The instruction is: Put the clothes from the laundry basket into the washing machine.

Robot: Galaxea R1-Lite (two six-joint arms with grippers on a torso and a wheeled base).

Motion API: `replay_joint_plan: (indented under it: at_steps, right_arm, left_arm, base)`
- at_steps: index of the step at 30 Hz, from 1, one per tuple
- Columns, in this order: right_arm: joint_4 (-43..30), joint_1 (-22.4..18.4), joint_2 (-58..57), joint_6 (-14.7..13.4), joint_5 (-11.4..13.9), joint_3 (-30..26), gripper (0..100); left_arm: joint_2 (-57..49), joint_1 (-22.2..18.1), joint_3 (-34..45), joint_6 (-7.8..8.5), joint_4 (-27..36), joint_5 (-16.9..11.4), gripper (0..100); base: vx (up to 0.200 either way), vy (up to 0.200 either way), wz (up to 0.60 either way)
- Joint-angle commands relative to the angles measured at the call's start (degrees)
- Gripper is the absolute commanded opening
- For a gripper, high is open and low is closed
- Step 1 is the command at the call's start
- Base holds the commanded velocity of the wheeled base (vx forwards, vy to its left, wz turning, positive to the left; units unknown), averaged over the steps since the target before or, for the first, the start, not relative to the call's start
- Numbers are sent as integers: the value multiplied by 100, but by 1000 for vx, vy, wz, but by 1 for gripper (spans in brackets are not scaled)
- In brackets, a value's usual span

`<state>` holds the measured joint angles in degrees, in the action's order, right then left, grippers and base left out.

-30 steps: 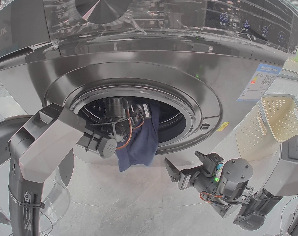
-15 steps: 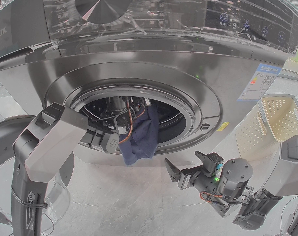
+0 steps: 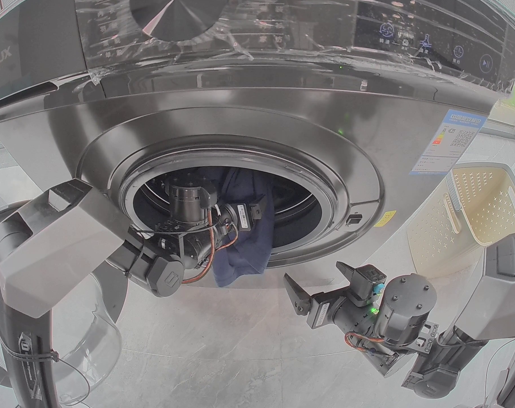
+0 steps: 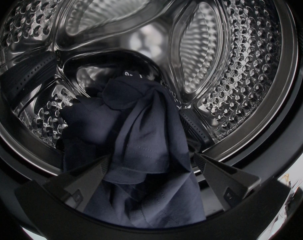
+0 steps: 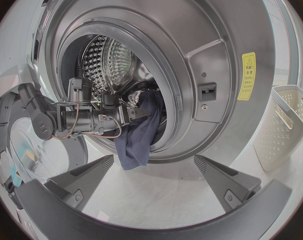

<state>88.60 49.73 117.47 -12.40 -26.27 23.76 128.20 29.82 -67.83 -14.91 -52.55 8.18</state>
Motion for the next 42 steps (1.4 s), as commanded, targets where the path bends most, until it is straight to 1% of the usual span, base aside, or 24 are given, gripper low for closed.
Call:
replay_joint_plan:
  at_steps: [1, 2, 5, 9, 10, 12, 13, 15, 16, 17, 18, 20, 23, 28, 29, 32, 33, 36, 38, 42]
  right_arm:
    - [8, 37, -13, -8, -1, 6, 100]
    - [8, 37, -13, -8, -1, 6, 100]
    - [8, 37, -22, -8, -1, 6, 100]
    - [8, 37, -31, -8, -1, 6, 100]
    - [8, 37, -31, -8, -1, 23, 100]
    - [8, 37, -31, -8, -1, 41, 100]
    - [8, 37, -31, -8, -1, 41, 100]
    - [8, 28, -31, -8, -1, 41, 100]
    - [8, 28, -31, -8, -1, 41, 100]
    - [8, 28, -31, -8, -1, 41, 100]
    - [8, 28, -31, -8, -1, 41, 100]
    - [8, 20, -31, -8, -1, 50, 100]
    - [8, 20, -31, -8, -1, 50, 100]
    - [8, 11, -31, -8, -1, 50, 100]
    - [8, 11, -31, -8, -1, 50, 100]
    - [8, 2, -31, -8, -1, 50, 100]
    - [8, 11, -31, -8, -1, 50, 100]
    - [8, 11, -22, -8, -1, 41, 100]
    - [8, 20, -22, -8, -1, 41, 100]
    - [8, 28, -22, -8, -1, 41, 100]
  left_arm:
    - [346, -29, -152, 50, 8, -106, 0]
    - [346, -29, -152, 50, 8, -106, 0]
    - [724, -46, -547, 76, 26, -106, 0]
    - [830, -73, -793, 76, 61, -115, 0]
    - [839, -81, -1031, 67, 114, -115, 0]
    - [839, -99, -1409, 32, 202, -97, 0]
    - [847, -117, -1716, 14, 210, -36, 0]
    - [944, -125, -2226, -65, 193, 52, 0]
    - [1032, -134, -2578, -144, 166, 175, 0]
    - [1076, -125, -2709, -179, 158, 219, 0]
    - [1155, -134, -3008, -214, 158, 289, 0]
    - [1252, -143, -3272, -214, 140, 316, 0]
    - [1304, -152, -3404, -214, 70, 316, 0]
    - [1243, -143, -2982, -205, 0, 316, 0]
    - [1173, -143, -2762, -205, -62, 307, 100]
    - [856, -81, -2103, -214, -115, 307, 100]
    - [716, -73, -1769, -205, -141, 307, 100]
    - [408, -2, -1145, -170, -115, 289, 100]
    - [267, -2, -872, -135, -88, 263, 100]
    - [171, -37, -556, 50, 26, 219, 100]
  base:
    - [0, 0, 0]
    - [0, 0, 0]
    - [0, 0, 0]
    - [0, 0, 0]
    - [0, 0, 0]
    - [0, 0, 0]
    - [0, 0, 0]
    - [0, 0, 0]
    - [0, 0, 0]
    - [0, 0, 0]
    - [0, 0, 0]
    - [0, 0, 0]
    - [0, 0, 0]
    - [0, 0, 0]
    - [0, 0, 0]
    - [0, 0, 0]
    - [0, 0, 0]
    - [0, 0, 0]
    - [0, 0, 0]
    - [0, 0, 0]
